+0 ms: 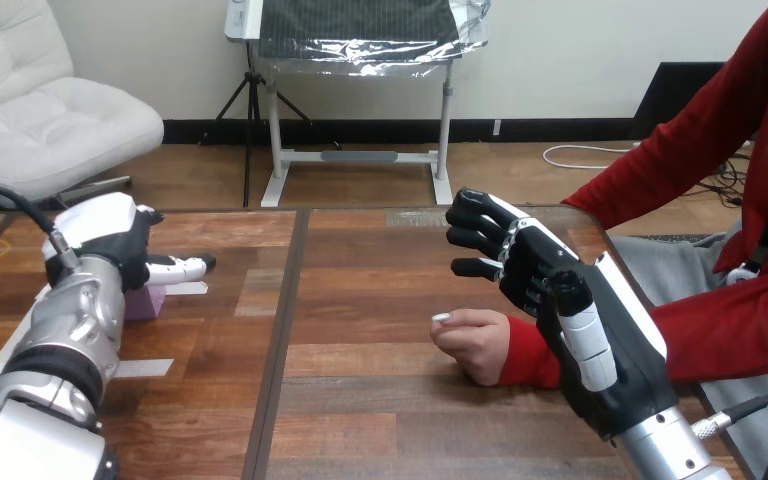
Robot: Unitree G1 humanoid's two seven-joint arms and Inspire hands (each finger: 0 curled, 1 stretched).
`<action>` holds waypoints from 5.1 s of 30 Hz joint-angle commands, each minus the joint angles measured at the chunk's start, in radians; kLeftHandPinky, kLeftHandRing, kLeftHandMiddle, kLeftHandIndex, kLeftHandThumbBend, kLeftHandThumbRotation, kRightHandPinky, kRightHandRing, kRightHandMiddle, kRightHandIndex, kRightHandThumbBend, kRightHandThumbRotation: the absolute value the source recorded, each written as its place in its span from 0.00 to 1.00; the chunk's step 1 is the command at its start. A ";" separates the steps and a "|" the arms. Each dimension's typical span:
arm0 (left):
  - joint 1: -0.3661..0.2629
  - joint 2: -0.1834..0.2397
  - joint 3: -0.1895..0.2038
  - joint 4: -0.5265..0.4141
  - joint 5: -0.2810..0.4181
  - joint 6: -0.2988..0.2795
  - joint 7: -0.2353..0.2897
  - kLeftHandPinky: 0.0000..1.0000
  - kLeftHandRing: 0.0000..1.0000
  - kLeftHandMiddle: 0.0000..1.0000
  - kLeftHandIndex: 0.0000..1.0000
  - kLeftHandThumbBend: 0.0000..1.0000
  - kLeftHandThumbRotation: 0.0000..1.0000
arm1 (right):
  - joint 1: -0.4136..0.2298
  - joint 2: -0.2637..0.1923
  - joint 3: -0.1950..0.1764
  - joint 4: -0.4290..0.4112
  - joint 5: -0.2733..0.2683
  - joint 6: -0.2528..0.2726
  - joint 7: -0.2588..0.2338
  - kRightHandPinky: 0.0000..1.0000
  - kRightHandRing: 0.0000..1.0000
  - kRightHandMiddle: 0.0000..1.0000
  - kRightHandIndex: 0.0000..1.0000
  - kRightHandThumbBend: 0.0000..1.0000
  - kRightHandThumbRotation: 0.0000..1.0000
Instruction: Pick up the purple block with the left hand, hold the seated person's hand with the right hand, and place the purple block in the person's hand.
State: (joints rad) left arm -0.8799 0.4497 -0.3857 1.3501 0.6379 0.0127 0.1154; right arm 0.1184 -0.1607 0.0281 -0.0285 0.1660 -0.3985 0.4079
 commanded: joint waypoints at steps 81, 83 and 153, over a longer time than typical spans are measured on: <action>-0.001 -0.041 -0.059 0.000 0.022 0.086 -0.035 0.90 0.93 0.94 0.92 0.62 0.70 | -0.028 0.004 -0.006 -0.078 0.015 -0.018 -0.008 0.78 0.88 0.88 0.88 0.93 1.00; -0.001 -0.040 -0.061 0.000 0.024 0.090 -0.034 0.90 0.93 0.94 0.92 0.62 0.70 | -0.030 0.003 -0.006 -0.074 0.019 -0.021 -0.004 0.78 0.87 0.88 0.88 0.93 1.00; -0.002 -0.041 -0.041 0.000 0.002 0.118 0.002 0.64 0.75 0.76 0.76 0.63 0.58 | -0.024 -0.002 -0.006 -0.087 0.021 -0.003 -0.003 0.74 0.87 0.87 0.88 0.95 1.00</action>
State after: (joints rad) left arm -0.8502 0.4101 -0.4463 1.3489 0.6612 0.1247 0.1334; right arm 0.1187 -0.1601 0.0284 -0.0633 0.1680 -0.3991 0.4076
